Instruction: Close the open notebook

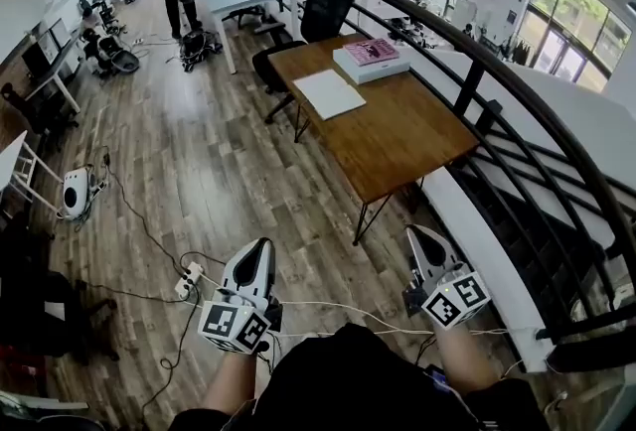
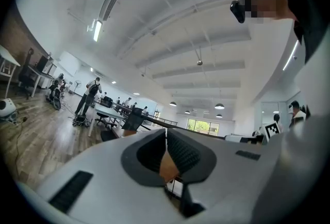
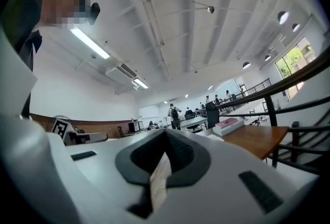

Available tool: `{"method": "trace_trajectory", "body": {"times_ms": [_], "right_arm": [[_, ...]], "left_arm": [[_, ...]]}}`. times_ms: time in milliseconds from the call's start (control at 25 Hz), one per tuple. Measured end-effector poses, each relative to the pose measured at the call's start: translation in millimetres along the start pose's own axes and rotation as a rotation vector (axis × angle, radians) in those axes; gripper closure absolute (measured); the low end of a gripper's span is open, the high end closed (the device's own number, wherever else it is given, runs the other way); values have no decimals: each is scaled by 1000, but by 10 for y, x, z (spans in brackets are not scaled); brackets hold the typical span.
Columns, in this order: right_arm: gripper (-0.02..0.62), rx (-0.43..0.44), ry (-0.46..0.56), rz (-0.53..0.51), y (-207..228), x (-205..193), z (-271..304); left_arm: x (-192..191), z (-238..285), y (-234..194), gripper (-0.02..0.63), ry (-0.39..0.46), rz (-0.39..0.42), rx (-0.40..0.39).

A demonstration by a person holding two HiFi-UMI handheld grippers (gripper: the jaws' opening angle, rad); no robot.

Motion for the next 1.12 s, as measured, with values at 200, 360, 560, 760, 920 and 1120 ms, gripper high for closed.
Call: {"method": "trace_trajectory", "body": {"times_ms": [200, 360, 560, 760, 920, 1120], "right_arm": [[601, 14, -26, -21, -41, -26, 16], [600, 27, 9, -54, -116, -2, 1], [323, 52, 105, -24, -190, 88, 11], [212, 20, 114, 40, -176, 58, 29], [213, -21, 92, 10, -217, 57, 112], [212, -45, 73, -50, -362, 67, 234]], "left_arm": [[-57, 44, 67, 586, -9, 4, 10], [-59, 39, 127, 586, -6, 19, 12], [19, 0, 113, 453, 27, 75, 39], [20, -36, 52, 337, 11, 69, 35], [68, -66, -96, 330, 7, 66, 37], [171, -145, -270, 321, 9, 59, 35]]}}
Point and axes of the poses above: the fingertips, and each gripper's own axes: z forward along the fingers, y to its right, x out of its top, the point moved 7 cm from there along -z, backward along the fingers, and after that the axes turned 9 degrees about -z, right-handed, at the moved point
